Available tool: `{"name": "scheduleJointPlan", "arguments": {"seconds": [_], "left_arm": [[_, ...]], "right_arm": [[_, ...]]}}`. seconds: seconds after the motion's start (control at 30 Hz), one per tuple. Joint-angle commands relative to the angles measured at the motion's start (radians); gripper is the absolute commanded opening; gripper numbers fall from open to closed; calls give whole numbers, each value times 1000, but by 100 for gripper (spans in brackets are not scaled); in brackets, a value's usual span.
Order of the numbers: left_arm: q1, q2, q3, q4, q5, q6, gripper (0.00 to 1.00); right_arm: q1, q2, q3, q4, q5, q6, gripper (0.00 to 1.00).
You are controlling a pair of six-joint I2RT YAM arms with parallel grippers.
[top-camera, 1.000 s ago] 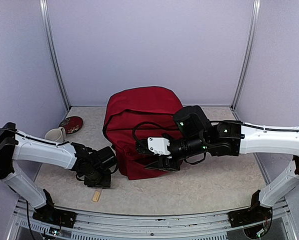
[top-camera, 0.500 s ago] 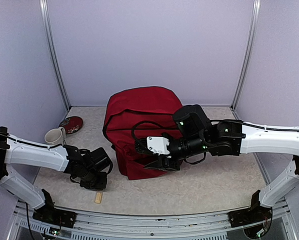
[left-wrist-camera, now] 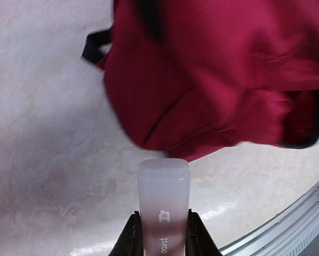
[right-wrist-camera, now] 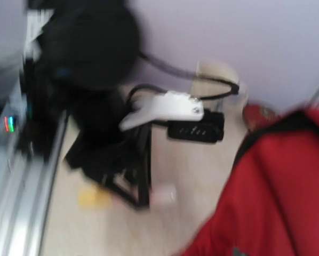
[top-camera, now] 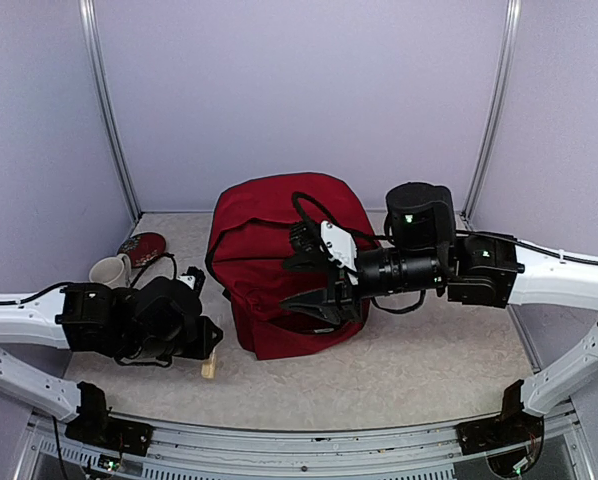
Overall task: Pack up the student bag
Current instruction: Pick up the pen at the center of the board, then pass from the left arm to the right
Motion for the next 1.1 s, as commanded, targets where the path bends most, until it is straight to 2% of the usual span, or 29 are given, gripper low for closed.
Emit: {"name": "scheduleJointPlan", "arguments": {"seconds": [0.0, 0.17, 0.23, 0.33, 0.53, 0.57, 0.6, 1.07], "left_arm": [[-224, -23, 108, -31, -406, -1, 0], [-478, 65, 242, -210, -839, -92, 0], [-553, 110, 270, -256, -955, -114, 0], [-607, 182, 298, -287, -1059, -129, 0], [-620, 305, 369, -579, -1138, -412, 0], [-628, 326, 380, -644, -1153, -516, 0], [-633, 337, 388, -681, -1162, -546, 0], [-645, 372, 402, -687, -1179, -555, 0]], "right_arm": [[8, -6, 2, 201, -47, 229, 65], [7, 79, 68, 229, -26, 349, 64], [5, 114, 101, 222, -32, 393, 63], [-1, 162, 139, 222, -100, 462, 63], [-7, 247, 199, 181, -220, 502, 65], [-7, 264, 212, 175, -254, 506, 65], [-7, 280, 228, 168, -283, 510, 64], [-7, 389, 303, 172, -407, 516, 49]]}}
